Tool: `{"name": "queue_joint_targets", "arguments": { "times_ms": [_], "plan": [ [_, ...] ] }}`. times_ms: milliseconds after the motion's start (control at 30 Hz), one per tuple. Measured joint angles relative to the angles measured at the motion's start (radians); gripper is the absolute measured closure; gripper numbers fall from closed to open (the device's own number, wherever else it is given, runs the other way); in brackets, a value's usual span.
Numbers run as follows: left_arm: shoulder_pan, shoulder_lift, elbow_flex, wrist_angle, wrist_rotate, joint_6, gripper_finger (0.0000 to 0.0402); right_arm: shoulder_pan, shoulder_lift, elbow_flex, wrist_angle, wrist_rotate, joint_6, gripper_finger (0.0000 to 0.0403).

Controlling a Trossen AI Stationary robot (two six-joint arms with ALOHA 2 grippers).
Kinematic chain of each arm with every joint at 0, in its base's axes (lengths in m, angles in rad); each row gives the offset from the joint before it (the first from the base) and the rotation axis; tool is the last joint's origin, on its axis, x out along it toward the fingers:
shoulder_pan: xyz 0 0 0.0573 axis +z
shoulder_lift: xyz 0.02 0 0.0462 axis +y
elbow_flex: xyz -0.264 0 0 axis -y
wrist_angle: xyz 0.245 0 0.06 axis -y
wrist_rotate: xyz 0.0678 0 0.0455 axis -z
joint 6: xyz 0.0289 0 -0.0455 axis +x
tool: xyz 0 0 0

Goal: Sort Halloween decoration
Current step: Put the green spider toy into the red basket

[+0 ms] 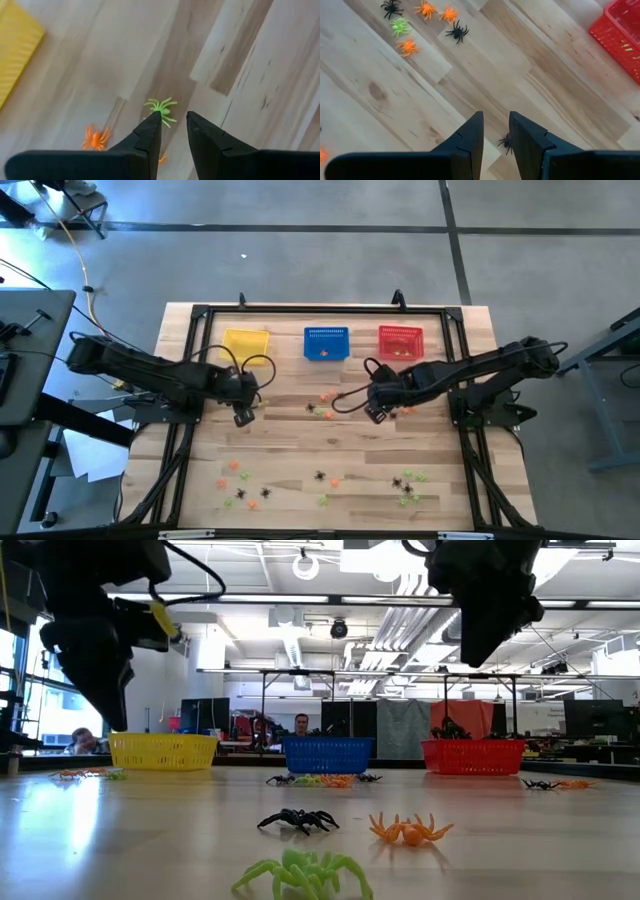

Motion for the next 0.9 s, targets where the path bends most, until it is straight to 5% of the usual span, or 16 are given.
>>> {"name": "queue_joint_targets", "arguments": {
  "times_ms": [400,900],
  "plan": [
    [0.0,0.136,0.0,0.006,0.016,0.177,0.0274,0.011,0.0,0.0,-0.023,0.01,-0.005,0.0314],
    [0.001,0.312,0.006,0.084,-0.047,0.21,0.0247,0.011,0.001,0.0,-0.024,0.028,-0.03,0.0314]
  ]
}}
